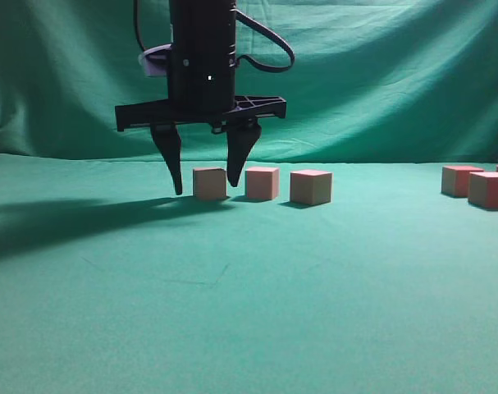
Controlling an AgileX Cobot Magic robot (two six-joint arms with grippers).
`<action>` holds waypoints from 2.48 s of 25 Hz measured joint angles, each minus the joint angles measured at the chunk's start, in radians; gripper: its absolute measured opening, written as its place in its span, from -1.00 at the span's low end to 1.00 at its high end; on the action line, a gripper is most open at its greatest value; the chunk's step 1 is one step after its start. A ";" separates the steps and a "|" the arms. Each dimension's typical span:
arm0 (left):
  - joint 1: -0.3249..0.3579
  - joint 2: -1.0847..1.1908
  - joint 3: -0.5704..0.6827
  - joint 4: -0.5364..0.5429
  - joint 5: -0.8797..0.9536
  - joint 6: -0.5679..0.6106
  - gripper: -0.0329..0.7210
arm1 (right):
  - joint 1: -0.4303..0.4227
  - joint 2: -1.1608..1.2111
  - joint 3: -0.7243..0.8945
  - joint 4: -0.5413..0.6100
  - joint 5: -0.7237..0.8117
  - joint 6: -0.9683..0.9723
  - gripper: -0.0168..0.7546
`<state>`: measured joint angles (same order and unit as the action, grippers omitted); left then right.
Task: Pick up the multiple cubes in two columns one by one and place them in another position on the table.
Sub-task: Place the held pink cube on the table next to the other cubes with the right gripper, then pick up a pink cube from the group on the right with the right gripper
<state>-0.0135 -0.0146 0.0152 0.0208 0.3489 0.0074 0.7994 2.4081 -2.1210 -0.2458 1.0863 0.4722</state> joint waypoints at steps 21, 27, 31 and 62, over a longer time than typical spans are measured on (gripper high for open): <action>0.000 0.000 0.000 0.000 0.000 0.000 -0.91 | 0.000 -0.131 -0.337 -0.024 0.166 -0.174 0.09; 0.000 0.000 0.000 0.000 0.000 0.000 -0.91 | -0.002 -0.347 -0.275 0.017 0.172 -0.250 0.09; 0.000 0.000 0.000 0.000 0.000 0.000 -0.91 | -0.018 -0.541 -0.085 0.021 0.172 -0.266 0.09; 0.000 0.000 0.000 0.000 0.000 0.000 -0.91 | -0.645 -1.225 1.313 0.120 -0.041 -0.201 0.09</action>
<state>-0.0135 -0.0146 0.0152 0.0208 0.3489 0.0074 0.1546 1.1831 -0.8085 -0.1258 1.0454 0.2716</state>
